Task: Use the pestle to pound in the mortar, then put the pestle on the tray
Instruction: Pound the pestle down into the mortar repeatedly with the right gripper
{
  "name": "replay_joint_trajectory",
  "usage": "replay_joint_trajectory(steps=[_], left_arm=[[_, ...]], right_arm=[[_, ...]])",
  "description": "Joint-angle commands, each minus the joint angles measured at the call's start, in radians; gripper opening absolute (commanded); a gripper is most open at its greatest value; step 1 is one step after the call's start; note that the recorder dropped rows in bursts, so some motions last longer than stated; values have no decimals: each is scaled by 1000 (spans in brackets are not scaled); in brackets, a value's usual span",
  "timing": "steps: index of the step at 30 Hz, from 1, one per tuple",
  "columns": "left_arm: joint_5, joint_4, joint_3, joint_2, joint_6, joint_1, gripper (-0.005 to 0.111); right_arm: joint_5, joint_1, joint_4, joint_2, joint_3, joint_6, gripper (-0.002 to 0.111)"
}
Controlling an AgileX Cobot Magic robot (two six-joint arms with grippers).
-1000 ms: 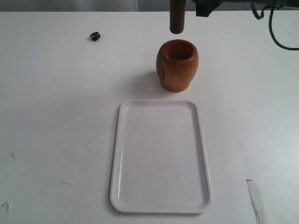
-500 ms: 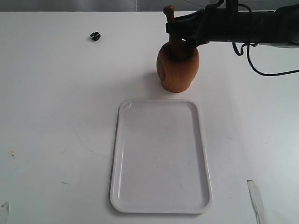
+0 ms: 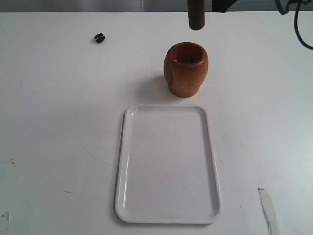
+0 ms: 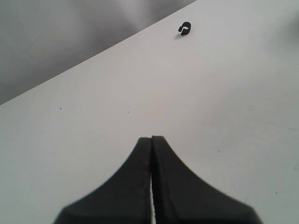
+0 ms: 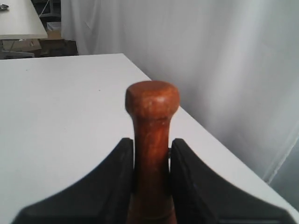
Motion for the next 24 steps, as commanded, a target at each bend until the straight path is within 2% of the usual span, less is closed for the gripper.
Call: replay_joint_trajectory(steps=[1, 7, 10, 15, 24], left_arm=[[-3, -7, 1, -1, -8, -8, 0], [-3, -7, 1, -1, -8, -8, 0], [-3, -7, 1, -1, -8, -8, 0], [-3, -7, 1, -1, -8, -8, 0], [-3, -7, 1, -1, -8, -8, 0]], right_arm=[[5, -6, 16, 110, 1, -11, 0], [5, -6, 16, 325, 1, -11, 0], [10, -6, 19, 336, 1, -11, 0], [99, -6, 44, 265, -34, -11, 0], [84, -4, 34, 37, -34, -11, 0]])
